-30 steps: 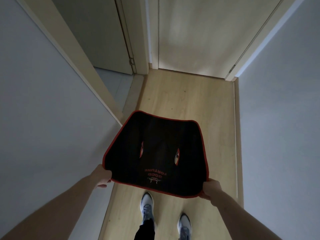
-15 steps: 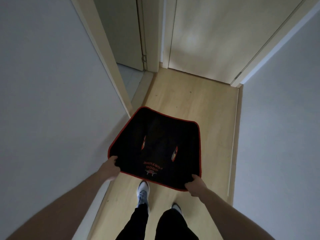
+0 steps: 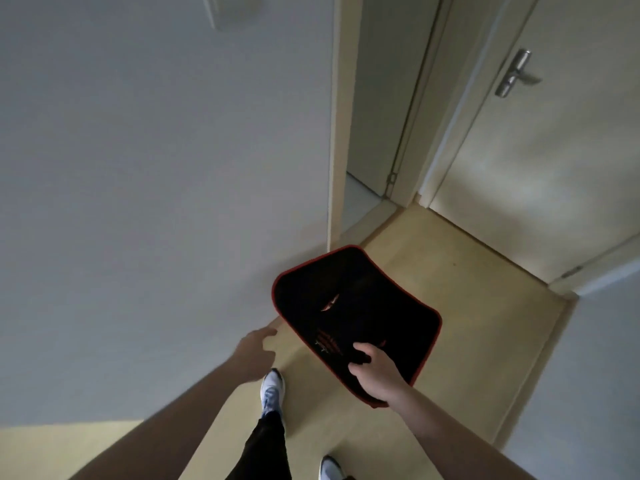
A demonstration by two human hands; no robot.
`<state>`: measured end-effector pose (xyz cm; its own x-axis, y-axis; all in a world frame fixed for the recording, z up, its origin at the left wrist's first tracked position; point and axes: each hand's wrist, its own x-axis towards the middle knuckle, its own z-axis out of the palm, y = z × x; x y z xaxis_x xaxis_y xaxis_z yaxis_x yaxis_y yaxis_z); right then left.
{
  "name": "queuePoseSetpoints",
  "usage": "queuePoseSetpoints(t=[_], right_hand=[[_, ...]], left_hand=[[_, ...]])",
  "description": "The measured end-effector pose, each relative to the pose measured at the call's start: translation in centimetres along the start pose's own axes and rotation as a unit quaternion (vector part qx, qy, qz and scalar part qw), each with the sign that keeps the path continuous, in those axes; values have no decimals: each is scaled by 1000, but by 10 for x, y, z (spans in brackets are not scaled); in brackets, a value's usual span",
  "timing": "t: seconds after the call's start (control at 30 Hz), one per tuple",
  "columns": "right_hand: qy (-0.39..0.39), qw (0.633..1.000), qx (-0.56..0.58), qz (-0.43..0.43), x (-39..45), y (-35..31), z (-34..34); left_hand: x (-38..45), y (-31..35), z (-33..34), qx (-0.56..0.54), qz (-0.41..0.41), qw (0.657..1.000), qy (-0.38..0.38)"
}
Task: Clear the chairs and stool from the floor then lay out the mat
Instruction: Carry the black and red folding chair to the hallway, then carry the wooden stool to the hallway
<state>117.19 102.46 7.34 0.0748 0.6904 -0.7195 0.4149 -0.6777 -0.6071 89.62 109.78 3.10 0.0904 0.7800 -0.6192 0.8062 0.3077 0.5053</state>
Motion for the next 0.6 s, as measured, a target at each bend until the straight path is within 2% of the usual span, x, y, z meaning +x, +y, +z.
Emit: queuePoseSetpoints(t=[0.17,0.33,0.6], right_hand=[[-40,984,-134,-106,-18,-14,9],[-78,950,-239,-185,-35,-42,39],[-187,863,-355,-307,-75,-102,166]], left_hand=[[-77,-40,8,-17,-22,997,68],[-150,-86,0,-40,-72,986,143],[-295,-189,-4,-131,-191,931,282]])
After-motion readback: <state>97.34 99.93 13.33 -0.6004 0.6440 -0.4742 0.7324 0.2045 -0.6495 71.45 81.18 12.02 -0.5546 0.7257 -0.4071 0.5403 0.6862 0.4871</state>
